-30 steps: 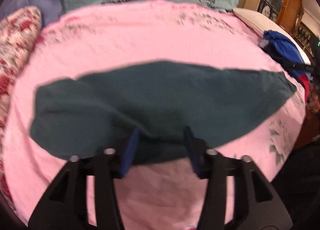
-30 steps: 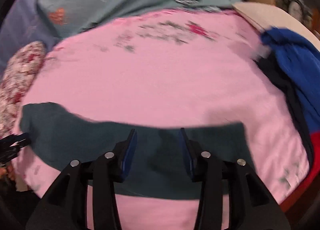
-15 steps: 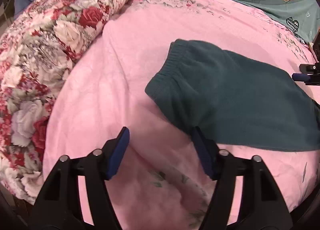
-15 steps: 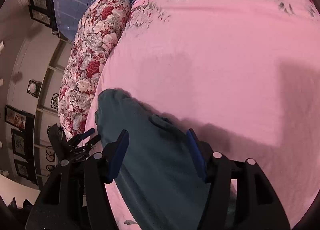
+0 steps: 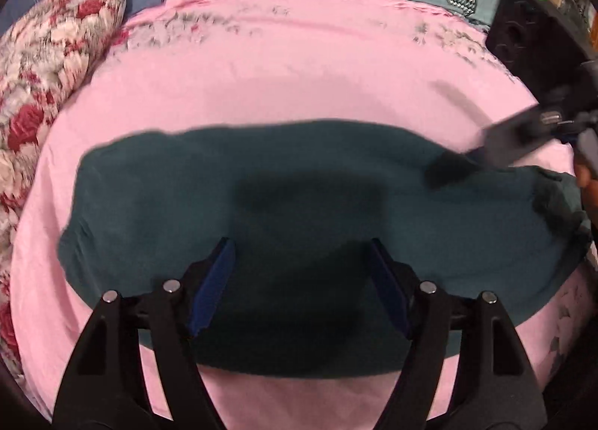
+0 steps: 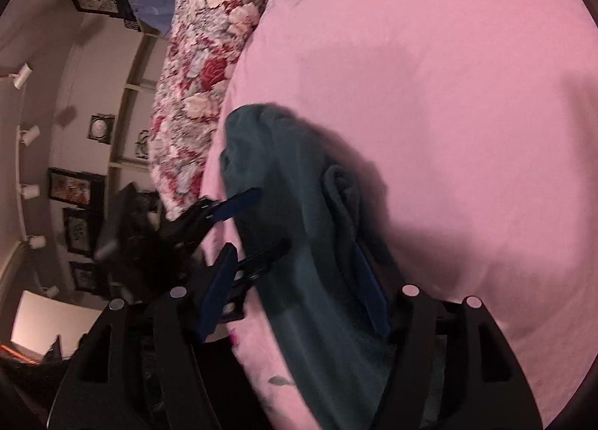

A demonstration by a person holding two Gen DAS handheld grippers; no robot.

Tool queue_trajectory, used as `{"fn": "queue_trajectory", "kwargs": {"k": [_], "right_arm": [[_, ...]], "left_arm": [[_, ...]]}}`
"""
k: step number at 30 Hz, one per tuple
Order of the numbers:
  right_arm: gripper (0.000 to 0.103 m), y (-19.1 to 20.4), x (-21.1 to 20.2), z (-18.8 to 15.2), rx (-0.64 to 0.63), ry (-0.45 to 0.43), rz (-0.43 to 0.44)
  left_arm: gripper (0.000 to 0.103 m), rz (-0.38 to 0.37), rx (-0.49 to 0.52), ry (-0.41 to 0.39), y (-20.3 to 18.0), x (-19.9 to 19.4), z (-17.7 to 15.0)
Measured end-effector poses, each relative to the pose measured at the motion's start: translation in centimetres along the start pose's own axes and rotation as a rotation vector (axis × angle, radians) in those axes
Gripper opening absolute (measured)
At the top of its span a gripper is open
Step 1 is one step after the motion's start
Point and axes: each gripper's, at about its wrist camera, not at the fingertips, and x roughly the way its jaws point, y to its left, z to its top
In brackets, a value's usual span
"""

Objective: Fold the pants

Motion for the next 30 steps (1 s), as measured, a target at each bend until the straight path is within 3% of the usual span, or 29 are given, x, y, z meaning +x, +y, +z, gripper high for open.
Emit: {"fn": "queue_trajectory", "kwargs": {"k": [4,13,16,18,24,28,30], "right_arm": [[0.069,-0.3,0.9,-0.2,0.057,0.048,0.057],[0.07,0.2,2.8,1.8,0.021,-0.016,-0.019],[0.07,0.5,2.7,2.6,-0.014,-0.127,-0.017],[0.07,0.4,1.5,2.8,-0.022,-0.254,-0.017],[0.069,-1.2,-3.6,3.0,-0.005,-0.537,-0.113],[0.069,-1.0,-4.6,3.0,0.035,-0.551,-0.095],[0.069,0.8,-3.8,2.9,0.013,-0.5,-0.057]], "left_arm": [[0.076,0.003,0.002,-0.018,-0.1,-0.1,-0.6],[0.076,0.001,-0.012,-0.042,0.1,0.1,-0.8],[0.076,-0.001,-0.014,-0.048,0.2,0.0,-0.8],[0.076,-0.003,-0.015,-0.048,0.3,0.1,-0.8],[0.077,-0.008,-0.016,-0.047,0.3,0.2,-0.8],[0.077,-0.015,-0.022,-0.054,0.4,0.0,-0.8],[0.077,-0.027,-0.045,-0.062,0.9,-0.5,-0.8]]}}
